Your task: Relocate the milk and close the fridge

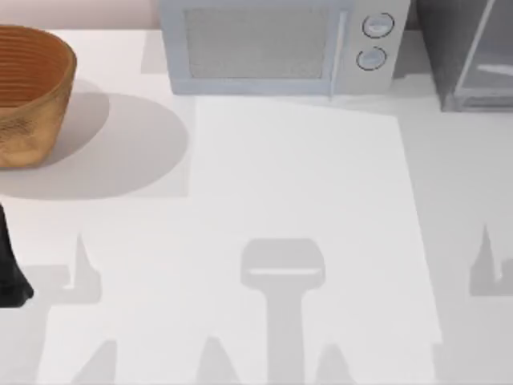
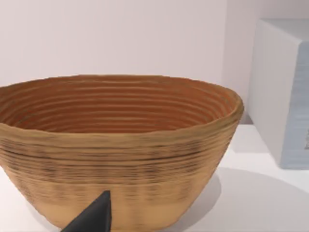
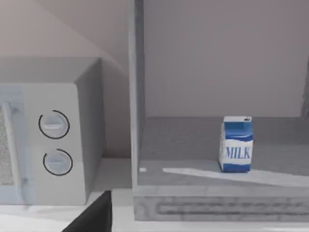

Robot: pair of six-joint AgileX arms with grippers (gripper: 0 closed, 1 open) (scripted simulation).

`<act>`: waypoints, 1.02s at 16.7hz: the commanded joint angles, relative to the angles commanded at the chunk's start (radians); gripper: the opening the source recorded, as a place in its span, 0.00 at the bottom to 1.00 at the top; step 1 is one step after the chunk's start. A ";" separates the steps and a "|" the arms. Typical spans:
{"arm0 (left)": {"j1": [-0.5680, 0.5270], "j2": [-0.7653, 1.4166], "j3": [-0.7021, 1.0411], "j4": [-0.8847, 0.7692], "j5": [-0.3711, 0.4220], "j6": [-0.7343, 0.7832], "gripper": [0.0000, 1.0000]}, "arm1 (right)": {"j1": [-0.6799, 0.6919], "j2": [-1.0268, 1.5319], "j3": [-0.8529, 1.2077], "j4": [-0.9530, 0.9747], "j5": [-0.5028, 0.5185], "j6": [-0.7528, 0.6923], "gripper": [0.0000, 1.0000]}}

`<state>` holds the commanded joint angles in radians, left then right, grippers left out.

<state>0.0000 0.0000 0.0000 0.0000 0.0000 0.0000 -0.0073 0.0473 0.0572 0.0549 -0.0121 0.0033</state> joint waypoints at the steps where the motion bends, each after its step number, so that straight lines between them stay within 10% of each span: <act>1: 0.000 0.000 0.000 0.000 0.000 0.000 1.00 | 0.004 -0.025 -0.029 -0.028 0.006 -0.002 1.00; 10: 0.000 0.000 0.000 0.000 0.000 0.000 1.00 | 0.003 -0.068 -0.035 -0.087 0.013 -0.002 1.00; 17: 0.000 0.000 0.000 0.000 0.000 0.000 1.00 | 0.003 -0.319 0.170 -0.513 0.016 -0.007 1.00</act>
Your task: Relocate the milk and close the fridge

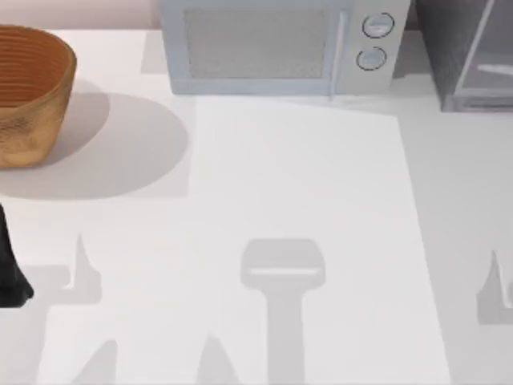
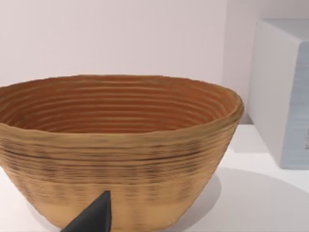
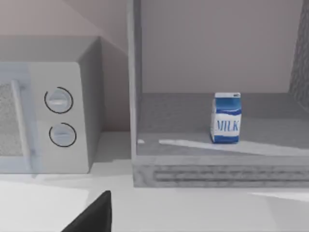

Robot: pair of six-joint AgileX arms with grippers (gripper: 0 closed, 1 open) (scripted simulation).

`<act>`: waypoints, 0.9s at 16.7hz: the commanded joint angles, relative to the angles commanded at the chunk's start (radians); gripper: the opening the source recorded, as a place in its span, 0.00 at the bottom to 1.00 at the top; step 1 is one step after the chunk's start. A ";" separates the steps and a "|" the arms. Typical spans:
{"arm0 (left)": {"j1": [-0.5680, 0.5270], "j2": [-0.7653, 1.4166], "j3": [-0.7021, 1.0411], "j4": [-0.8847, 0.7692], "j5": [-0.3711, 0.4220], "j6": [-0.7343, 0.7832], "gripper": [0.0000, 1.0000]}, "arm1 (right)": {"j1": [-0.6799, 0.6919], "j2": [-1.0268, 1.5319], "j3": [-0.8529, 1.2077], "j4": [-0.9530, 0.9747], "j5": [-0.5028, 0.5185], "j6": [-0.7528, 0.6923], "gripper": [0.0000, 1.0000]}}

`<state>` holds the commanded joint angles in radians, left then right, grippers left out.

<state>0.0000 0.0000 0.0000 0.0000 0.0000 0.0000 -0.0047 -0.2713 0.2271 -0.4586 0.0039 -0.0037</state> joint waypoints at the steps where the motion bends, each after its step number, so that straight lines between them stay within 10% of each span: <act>1: 0.000 0.000 0.000 0.000 0.000 0.000 1.00 | 0.001 -0.047 0.038 -0.089 0.000 -0.001 1.00; 15: 0.000 0.000 0.000 0.000 0.000 0.000 1.00 | 0.004 -0.534 0.436 -1.011 0.002 -0.007 1.00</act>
<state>0.0000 0.0000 0.0000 0.0000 0.0000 0.0000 -0.0004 -0.8048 0.6635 -1.4701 0.0060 -0.0109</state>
